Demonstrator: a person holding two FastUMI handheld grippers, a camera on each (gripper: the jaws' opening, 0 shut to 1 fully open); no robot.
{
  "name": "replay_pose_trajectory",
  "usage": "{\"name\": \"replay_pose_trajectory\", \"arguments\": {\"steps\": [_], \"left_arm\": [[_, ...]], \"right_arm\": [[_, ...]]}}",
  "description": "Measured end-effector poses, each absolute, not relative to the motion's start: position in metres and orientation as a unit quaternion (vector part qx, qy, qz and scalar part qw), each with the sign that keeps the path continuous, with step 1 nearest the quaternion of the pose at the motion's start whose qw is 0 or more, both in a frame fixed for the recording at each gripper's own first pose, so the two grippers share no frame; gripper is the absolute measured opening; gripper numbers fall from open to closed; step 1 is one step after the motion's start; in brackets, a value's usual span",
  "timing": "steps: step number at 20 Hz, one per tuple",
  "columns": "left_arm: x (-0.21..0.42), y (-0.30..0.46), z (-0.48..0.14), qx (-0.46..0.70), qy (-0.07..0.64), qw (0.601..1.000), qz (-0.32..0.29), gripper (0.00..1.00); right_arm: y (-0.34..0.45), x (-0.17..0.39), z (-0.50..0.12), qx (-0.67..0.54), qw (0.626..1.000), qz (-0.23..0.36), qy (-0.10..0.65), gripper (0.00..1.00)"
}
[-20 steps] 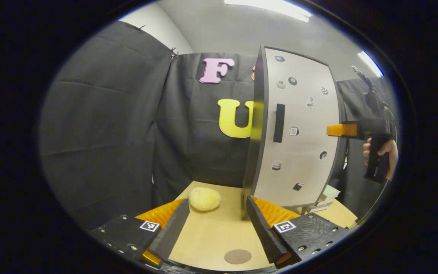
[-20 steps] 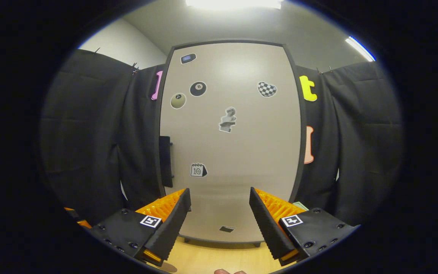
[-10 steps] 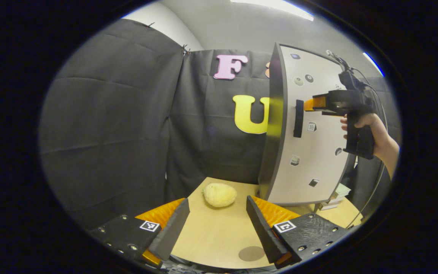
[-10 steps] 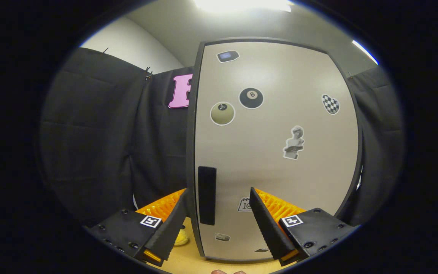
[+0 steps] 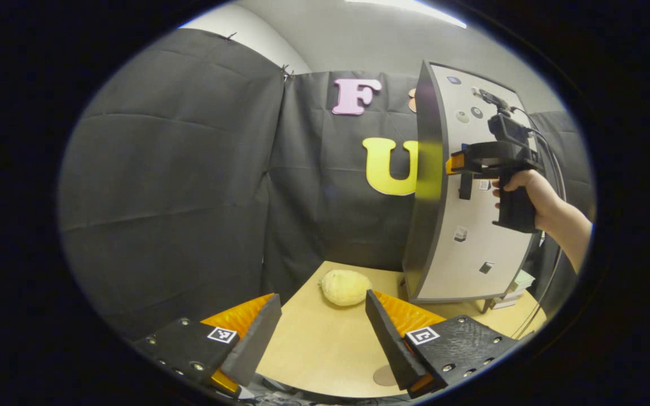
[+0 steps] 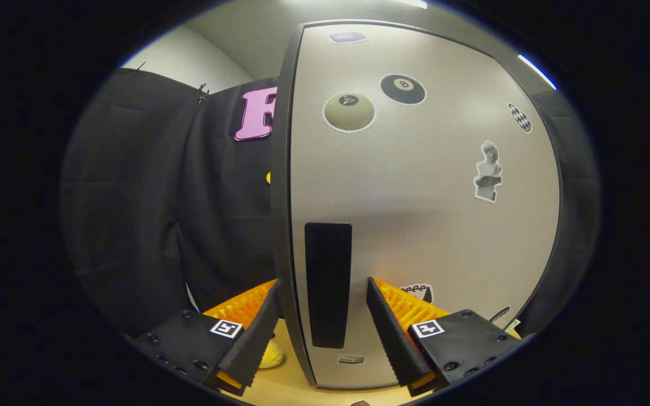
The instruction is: Open the cabinet door with the right hand, grasp the bottle in the cabinet with the left hand and place it on the coaster, then close the cabinet door with the right hand.
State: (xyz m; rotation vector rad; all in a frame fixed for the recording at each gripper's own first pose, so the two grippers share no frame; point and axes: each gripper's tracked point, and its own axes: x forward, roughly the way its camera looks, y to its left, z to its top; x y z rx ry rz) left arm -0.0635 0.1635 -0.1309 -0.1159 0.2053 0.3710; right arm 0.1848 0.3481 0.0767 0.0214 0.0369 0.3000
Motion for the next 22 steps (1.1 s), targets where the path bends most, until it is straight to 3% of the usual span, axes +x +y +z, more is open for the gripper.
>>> {"name": "replay_pose_trajectory", "arguments": {"steps": [1,2,3,5,7,10,11,12,13,14,15,16,20,22], "left_arm": [[-0.064,0.166,-0.133,-0.059,0.103,0.975,0.188,0.93],[-0.065,0.169,-0.134,-0.062,0.105,0.974,0.19,0.95],[-0.066,0.169,-0.134,-0.064,0.103,0.974,0.191,0.96],[-0.067,0.171,-0.132,-0.065,0.101,0.974,0.192,0.93],[-0.068,0.171,-0.133,-0.06,0.102,0.974,0.194,0.96],[-0.069,0.167,-0.129,-0.056,0.098,0.975,0.19,0.93],[-0.069,0.165,-0.128,-0.055,0.098,0.976,0.188,0.96],[-0.069,0.162,-0.129,-0.055,0.099,0.976,0.186,0.95],[-0.07,0.159,-0.129,-0.058,0.1,0.976,0.184,0.93],[-0.072,0.157,-0.129,-0.061,0.1,0.976,0.183,0.89],[-0.073,0.154,-0.127,-0.063,0.099,0.976,0.182,0.93],[-0.075,0.152,-0.125,-0.062,0.098,0.977,0.181,0.96],[-0.078,0.146,-0.121,-0.041,0.095,0.978,0.178,0.93],[-0.077,0.145,-0.118,-0.04,0.092,0.979,0.18,0.9]], "right_arm": [[0.35,0.185,0.081,0.009,0.989,0.147,0.01,0.82],[0.349,0.185,0.083,0.003,0.99,0.142,0.003,0.62],[0.349,0.185,0.085,-0.003,0.99,0.139,-0.001,0.65],[0.351,0.186,0.083,-0.011,0.99,0.138,0.004,0.58],[0.346,0.186,0.081,-0.012,0.992,0.123,0.006,0.41],[0.346,0.186,0.073,-0.007,0.991,0.129,0.025,0.38],[0.346,0.187,0.075,0.0,0.991,0.13,0.019,0.41],[0.346,0.188,0.073,0.005,0.991,0.131,0.024,0.32],[0.345,0.188,0.075,0.008,0.991,0.13,0.025,0.34],[0.346,0.187,0.074,0.006,0.991,0.131,0.025,0.28],[0.346,0.186,0.075,0.004,0.991,0.134,0.026,0.3],[0.347,0.188,0.074,0.002,0.99,0.14,0.025,0.24],[0.347,0.183,0.074,0.02,0.984,0.175,0.024,0.1],[0.346,0.175,0.074,0.006,0.982,0.185,0.02,0.11]]}}
